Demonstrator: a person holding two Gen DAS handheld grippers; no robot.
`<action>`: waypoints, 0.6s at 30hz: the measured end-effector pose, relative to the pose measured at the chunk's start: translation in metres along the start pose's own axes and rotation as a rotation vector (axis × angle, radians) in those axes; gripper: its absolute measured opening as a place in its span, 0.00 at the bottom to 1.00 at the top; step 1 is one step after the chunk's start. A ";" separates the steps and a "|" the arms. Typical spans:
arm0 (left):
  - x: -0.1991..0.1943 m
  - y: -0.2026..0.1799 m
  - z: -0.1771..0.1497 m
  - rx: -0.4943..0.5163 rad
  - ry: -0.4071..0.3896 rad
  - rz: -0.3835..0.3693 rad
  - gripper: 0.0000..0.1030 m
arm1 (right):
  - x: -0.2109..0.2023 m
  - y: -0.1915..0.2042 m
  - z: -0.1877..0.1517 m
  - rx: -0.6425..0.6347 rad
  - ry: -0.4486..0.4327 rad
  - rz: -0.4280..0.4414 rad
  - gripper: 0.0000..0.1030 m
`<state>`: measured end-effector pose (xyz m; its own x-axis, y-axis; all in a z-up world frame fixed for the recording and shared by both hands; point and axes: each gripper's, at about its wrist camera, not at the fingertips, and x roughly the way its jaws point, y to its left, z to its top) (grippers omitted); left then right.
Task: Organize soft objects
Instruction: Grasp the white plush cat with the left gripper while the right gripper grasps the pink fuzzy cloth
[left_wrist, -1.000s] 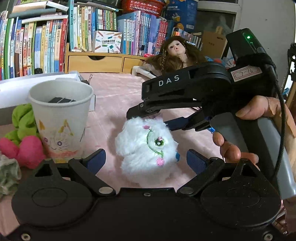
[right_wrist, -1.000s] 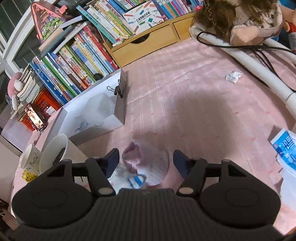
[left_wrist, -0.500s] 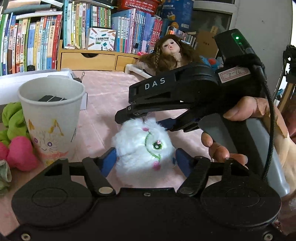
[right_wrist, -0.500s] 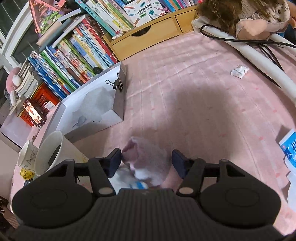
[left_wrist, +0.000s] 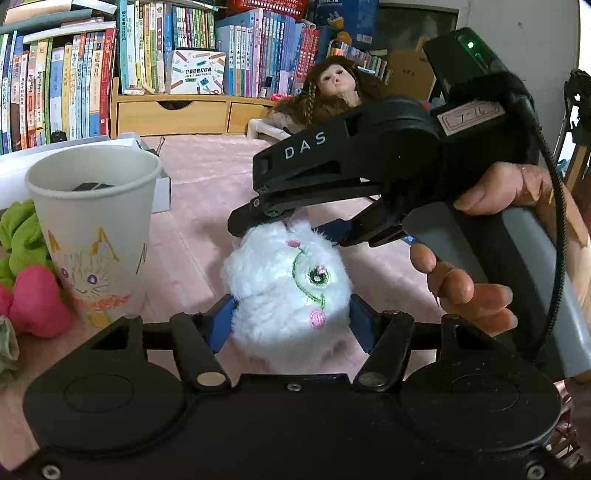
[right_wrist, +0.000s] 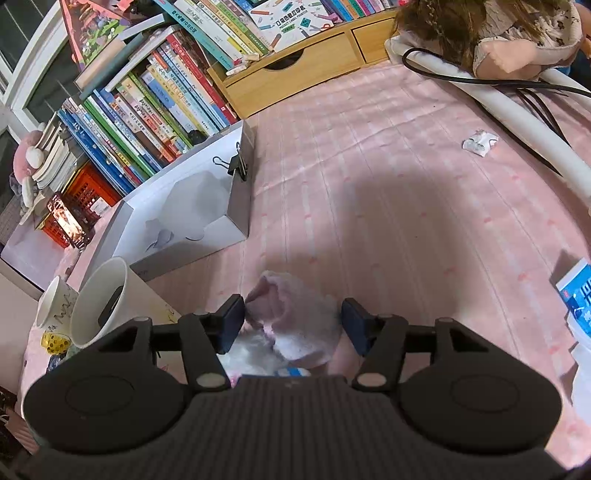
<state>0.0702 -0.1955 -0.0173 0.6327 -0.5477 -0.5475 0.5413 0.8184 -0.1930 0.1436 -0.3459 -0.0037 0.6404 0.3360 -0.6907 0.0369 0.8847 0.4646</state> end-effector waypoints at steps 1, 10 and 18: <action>0.000 0.000 0.000 -0.002 0.002 -0.001 0.57 | 0.000 0.000 0.000 -0.003 0.001 -0.001 0.59; -0.008 -0.001 0.000 0.012 0.000 0.003 0.54 | -0.006 0.003 0.000 -0.006 -0.011 -0.009 0.54; -0.034 0.003 0.006 0.032 -0.034 0.013 0.54 | -0.021 0.011 0.004 -0.012 -0.054 -0.011 0.53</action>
<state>0.0538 -0.1759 0.0060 0.6580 -0.5429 -0.5218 0.5500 0.8198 -0.1595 0.1341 -0.3447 0.0182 0.6805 0.3090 -0.6644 0.0352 0.8919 0.4508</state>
